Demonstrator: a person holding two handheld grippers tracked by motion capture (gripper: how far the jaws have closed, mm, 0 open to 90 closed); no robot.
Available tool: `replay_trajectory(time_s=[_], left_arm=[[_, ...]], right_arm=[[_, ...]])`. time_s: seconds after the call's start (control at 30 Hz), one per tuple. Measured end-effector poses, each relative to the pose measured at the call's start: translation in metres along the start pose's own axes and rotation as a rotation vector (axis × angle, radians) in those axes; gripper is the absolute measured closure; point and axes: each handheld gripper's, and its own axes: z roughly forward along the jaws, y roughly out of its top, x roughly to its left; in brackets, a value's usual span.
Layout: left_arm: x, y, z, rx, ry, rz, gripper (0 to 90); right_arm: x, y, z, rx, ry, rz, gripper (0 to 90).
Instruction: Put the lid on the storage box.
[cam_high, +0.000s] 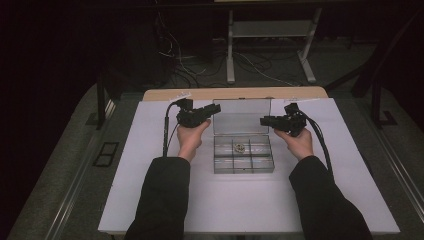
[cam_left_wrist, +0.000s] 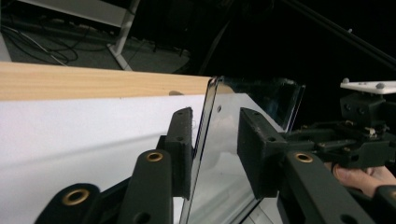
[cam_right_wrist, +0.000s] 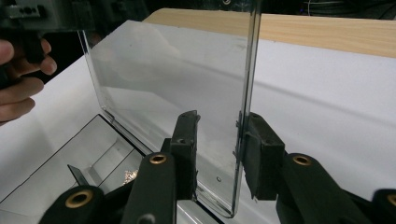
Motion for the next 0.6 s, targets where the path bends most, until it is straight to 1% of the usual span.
replay_trajectory(time_s=[0.1, 0.27, 0.37, 0.47, 0.6], left_arm=[[-0.001, 0.001, 0.0, 0.005, 0.011, 0.012, 68.5], [-0.001, 0.0, -0.001, 0.01, 0.012, 0.025, 72.7], [-0.004, 0.0, -0.003, 0.009, 0.013, 0.049, 72.9], [-0.007, -0.002, -0.006, -0.001, 0.002, 0.059, 72.7], [-0.009, -0.003, -0.01, -0.002, -0.005, 0.076, 72.5]], right_arm=[[0.0, 0.0, 0.0, 0.0, 0.0, -0.001, 67.1], [0.001, -0.001, -0.001, 0.0, 0.002, -0.006, 67.0], [0.002, -0.001, -0.002, -0.002, 0.002, -0.01, 66.8], [0.003, -0.003, -0.003, -0.007, 0.004, -0.007, 66.0], [0.005, -0.008, -0.004, 0.002, -0.002, -0.009, 62.6]])
